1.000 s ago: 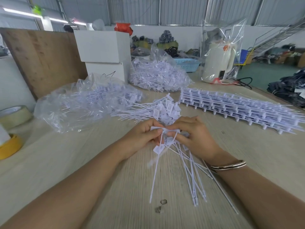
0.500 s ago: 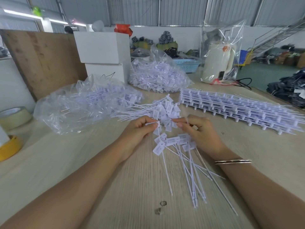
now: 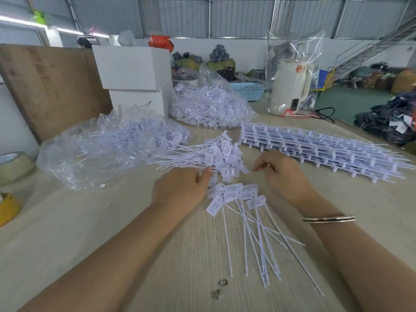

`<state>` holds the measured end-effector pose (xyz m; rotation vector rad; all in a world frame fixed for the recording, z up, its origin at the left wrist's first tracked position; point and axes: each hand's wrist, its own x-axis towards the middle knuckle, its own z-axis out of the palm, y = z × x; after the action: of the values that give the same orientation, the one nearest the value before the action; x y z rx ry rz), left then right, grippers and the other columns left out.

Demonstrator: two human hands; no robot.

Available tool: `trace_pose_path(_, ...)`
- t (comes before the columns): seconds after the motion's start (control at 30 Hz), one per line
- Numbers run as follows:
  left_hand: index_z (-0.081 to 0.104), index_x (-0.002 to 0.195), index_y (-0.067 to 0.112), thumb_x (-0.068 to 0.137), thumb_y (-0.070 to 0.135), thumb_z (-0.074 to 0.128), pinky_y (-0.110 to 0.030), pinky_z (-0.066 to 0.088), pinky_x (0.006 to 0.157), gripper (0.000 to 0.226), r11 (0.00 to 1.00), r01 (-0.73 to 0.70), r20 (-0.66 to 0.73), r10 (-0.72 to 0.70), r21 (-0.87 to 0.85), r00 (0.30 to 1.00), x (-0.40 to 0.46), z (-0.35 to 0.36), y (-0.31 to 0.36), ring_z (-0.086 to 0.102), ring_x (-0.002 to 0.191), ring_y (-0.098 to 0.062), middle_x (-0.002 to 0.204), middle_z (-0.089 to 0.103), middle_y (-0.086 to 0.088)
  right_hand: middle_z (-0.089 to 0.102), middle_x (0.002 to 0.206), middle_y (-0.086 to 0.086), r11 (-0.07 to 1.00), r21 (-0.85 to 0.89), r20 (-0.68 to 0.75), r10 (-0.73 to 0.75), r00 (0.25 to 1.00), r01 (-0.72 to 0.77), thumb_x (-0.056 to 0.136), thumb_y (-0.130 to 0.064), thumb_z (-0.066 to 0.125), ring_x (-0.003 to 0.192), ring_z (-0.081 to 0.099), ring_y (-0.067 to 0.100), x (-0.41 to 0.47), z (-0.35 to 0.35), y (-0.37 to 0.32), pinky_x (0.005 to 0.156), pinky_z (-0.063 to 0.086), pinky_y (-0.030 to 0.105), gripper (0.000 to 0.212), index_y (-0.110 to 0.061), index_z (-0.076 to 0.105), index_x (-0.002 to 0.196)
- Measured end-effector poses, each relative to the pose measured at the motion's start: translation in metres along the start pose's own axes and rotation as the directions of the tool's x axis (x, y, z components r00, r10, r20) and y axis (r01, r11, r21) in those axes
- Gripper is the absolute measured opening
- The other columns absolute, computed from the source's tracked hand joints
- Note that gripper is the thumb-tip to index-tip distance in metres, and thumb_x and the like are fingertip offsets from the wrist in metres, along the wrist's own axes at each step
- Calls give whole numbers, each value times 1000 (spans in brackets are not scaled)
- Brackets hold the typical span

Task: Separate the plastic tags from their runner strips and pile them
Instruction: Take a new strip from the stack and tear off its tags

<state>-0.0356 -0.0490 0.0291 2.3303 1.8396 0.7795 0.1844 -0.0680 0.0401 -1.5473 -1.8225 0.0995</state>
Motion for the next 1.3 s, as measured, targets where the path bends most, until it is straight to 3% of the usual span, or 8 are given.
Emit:
trace_pose_path(0.13, 56, 57, 19, 84, 73, 9, -23, 36, 53, 77, 974, -130, 198, 92, 184, 976, -19, 2, 19, 52, 52, -12, 54, 53, 3, 63, 70, 4, 892, -400, 443, 391, 807, -213, 85, -12, 55, 68, 60, 20, -4, -29, -5, 67, 49, 29, 27, -16, 67, 61)
trace_pose_path(0.23, 53, 57, 23, 83, 75, 7, -24, 30, 50, 74, 929, -265, 173, 225, 260, 959, -25, 11, 34, 48, 50, -13, 57, 53, 2, 50, 47, -1, 907, -325, 674, 421, 607, -268, 84, -10, 54, 43, 44, 12, -14, -29, -16, 48, 36, 19, 31, -14, 63, 54)
trace_pose_path(0.33, 50, 60, 19, 73, 82, 5, -24, 24, 47, 79, 928, -261, 157, 226, 265, 961, -27, 15, 35, 46, 50, -11, 60, 52, 5, 45, 58, 4, 903, -158, 745, 374, 553, -399, 84, -9, 52, 47, 35, 14, -15, -22, -29, 50, 28, 23, 19, 1, 67, 78)
trace_pose_path(0.57, 46, 92, 25, 57, 92, 28, -27, 28, 52, 77, 939, -259, 254, 200, 226, 946, -30, 17, 32, 48, 73, -13, 82, 48, 10, 59, 66, 5, 923, 127, 750, 150, 644, -364, 75, 8, 33, 52, 41, 16, -22, -7, -34, 50, 32, 24, 48, -9, 70, 102)
trace_pose_path(0.77, 41, 90, 21, 88, 46, 42, -28, 33, 63, 25, 940, -220, 287, 143, 259, 947, -27, 11, 31, 49, 80, -19, 93, 53, 2, 53, 48, 1, 793, 457, 297, 291, 909, -403, 79, 8, 29, 36, 34, 10, -7, -16, -6, 40, 27, 21, 46, -12, 69, 69)
trace_pose_path(0.97, 47, 115, 12, 94, 21, 41, -31, 38, 78, 23, 893, -235, 305, 118, 383, 945, -19, 3, 24, 52, 112, -25, 119, 55, -7, 57, 56, 1, 838, 327, 128, 418, 899, -436, 83, 4, 33, 55, 47, 14, -2, 6, 30, 55, 38, 26, 45, -19, 68, 66)
trace_pose_path(1.17, 29, 98, 18, 91, 10, 39, -33, 27, 50, 14, 915, -341, 338, 257, 216, 905, -8, -23, 5, 43, 62, -18, 74, 44, 2, 59, 56, -3, 852, 310, 80, 418, 905, -421, 82, 3, 35, 56, 49, 15, 5, 19, 43, 59, 39, 27, 44, -22, 66, 63)
trace_pose_path(1.3, 34, 99, 17, 93, 10, 40, -35, 32, 59, 11, 916, -336, 58, 332, 219, 942, 31, -31, -1, 51, 73, -28, 86, 52, -5, 57, 56, -6, 856, 324, 102, 391, 915, -403, 82, 3, 35, 55, 46, 10, 3, 20, 43, 58, 35, 27, 44, -23, 66, 63)
